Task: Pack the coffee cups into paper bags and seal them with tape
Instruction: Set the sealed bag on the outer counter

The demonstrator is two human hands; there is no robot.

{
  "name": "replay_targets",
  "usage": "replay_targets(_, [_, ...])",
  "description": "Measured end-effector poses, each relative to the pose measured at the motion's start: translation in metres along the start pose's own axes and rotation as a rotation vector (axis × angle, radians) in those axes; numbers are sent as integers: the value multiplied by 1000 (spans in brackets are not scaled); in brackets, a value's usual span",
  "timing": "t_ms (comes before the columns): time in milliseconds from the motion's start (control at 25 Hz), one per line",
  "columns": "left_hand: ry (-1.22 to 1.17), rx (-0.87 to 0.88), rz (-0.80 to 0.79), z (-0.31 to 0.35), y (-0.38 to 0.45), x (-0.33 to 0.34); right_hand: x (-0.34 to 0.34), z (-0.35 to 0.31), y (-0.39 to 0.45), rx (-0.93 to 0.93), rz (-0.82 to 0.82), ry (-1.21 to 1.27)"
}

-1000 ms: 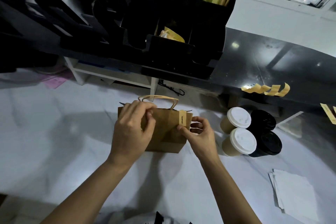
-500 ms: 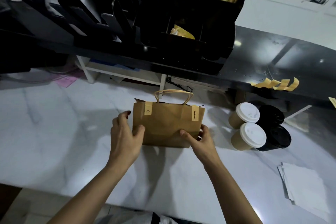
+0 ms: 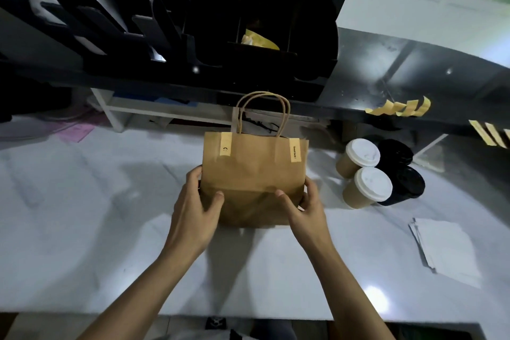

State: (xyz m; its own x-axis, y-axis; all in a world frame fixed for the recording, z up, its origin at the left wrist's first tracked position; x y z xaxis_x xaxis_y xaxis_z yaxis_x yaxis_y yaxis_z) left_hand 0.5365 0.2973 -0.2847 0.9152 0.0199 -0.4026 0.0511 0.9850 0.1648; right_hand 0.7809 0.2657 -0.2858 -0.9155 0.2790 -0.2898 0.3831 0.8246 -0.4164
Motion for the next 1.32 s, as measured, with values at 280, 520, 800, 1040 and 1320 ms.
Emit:
replay_targets(280, [-31,132,-21,30,4,16,-29,-1,-26,-43,118,64])
replay_targets(520, [-86,234,-63,76,-6,42,-75,-3,-62,-25,197,121])
replay_targets(800, [-144,310,-135,127,-60,89,-148,33,-124,20,303,235])
replay_targets(1040, [-159,381,-275,167,-132,134,-208,88,-200,35,435,305])
replay_targets(1320, [-219,492,-466,214,-228,192,-278,161,-308,92,682,393])
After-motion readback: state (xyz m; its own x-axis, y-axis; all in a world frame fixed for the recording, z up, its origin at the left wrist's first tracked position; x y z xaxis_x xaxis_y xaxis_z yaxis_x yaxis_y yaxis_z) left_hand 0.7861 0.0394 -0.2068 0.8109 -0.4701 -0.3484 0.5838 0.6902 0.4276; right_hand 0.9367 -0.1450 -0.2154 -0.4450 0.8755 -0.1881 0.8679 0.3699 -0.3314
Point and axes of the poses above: each hand's wrist, its own y-axis towards the middle knuckle, its own x-axis out of the palm, z = x × y, the point moved 6 cm from there along y, towards the middle knuckle, and after that the axes turned 15 degrees about x, right-handed, at the moved point
